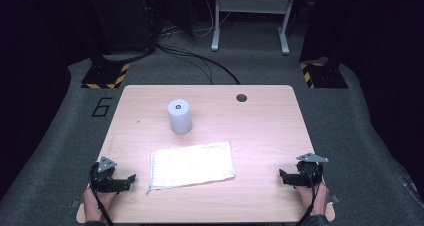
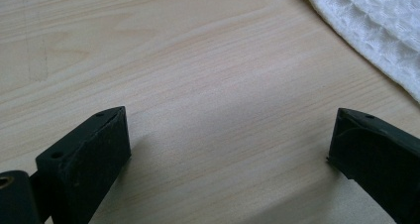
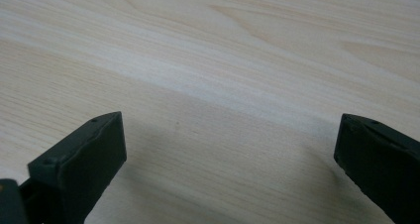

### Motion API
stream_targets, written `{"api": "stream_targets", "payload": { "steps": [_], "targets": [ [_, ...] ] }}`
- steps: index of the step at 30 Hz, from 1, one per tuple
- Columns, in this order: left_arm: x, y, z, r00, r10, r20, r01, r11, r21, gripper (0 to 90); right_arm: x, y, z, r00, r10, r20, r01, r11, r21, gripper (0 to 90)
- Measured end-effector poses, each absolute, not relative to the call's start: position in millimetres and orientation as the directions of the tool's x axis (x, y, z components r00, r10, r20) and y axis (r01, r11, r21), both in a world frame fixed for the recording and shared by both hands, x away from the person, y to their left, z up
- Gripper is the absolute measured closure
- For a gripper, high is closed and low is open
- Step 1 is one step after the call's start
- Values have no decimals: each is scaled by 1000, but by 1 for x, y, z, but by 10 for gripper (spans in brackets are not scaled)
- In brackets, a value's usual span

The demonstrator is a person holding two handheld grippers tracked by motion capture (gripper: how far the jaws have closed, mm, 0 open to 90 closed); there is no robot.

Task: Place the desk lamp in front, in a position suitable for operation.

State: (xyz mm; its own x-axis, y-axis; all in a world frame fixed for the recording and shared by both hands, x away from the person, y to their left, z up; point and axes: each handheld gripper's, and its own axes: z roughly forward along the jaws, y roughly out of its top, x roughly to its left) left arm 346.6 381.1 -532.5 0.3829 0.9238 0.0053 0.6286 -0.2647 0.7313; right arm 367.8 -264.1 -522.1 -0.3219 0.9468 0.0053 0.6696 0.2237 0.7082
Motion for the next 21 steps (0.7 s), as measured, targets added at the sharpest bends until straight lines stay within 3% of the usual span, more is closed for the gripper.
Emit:
{"api": "stream_targets", "payload": {
  "steps": [21],
  "targets": [
    [347,381,-533,379,925,5,629,-261,733,23,367,-219,-476,-416,908,44,614,245,750,0]
  ]
}}
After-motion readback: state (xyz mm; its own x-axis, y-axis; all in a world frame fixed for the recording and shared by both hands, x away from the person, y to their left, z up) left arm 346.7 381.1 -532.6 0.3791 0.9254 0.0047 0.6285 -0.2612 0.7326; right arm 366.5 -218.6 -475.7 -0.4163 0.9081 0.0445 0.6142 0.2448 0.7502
